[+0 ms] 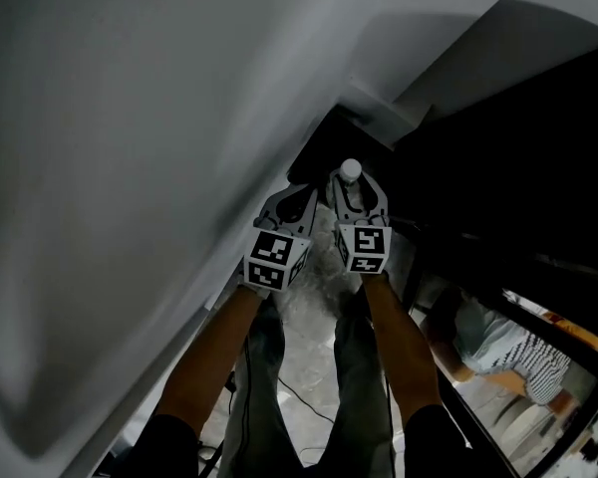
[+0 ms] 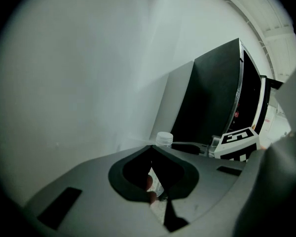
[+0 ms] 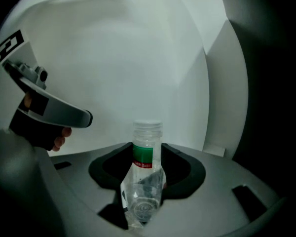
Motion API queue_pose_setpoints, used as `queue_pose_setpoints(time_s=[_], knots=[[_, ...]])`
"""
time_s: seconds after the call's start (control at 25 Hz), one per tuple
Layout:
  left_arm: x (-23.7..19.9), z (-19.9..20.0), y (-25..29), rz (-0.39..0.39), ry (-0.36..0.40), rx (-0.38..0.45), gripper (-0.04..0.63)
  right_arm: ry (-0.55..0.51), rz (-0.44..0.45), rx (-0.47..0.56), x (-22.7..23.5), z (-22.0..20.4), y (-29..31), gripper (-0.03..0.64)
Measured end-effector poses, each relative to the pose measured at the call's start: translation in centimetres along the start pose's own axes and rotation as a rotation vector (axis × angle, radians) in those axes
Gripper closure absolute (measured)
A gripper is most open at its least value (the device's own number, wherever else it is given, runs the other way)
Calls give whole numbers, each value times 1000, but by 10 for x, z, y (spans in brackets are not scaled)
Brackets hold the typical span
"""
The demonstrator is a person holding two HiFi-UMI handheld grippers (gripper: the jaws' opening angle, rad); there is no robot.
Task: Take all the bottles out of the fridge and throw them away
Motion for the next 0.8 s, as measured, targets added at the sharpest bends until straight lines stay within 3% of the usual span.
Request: queue_pose_setpoints(time_s=[0.52,0.8], knots=[[-31,-47,48,8,7,-46,589,45,-16,-77,15,-74,59,433],[-28,-46,59,13,11,-36,589,62,-16,-93,29,-75,68,433]])
Point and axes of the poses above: the fingertips, and each gripper's own axes: y forward along the fingers, x to its right, z out of its top, the point moved 2 cm from there along -y, backward along the fingers, and after that the axes turned 4 degrees about -z, right-handed, at the moved point
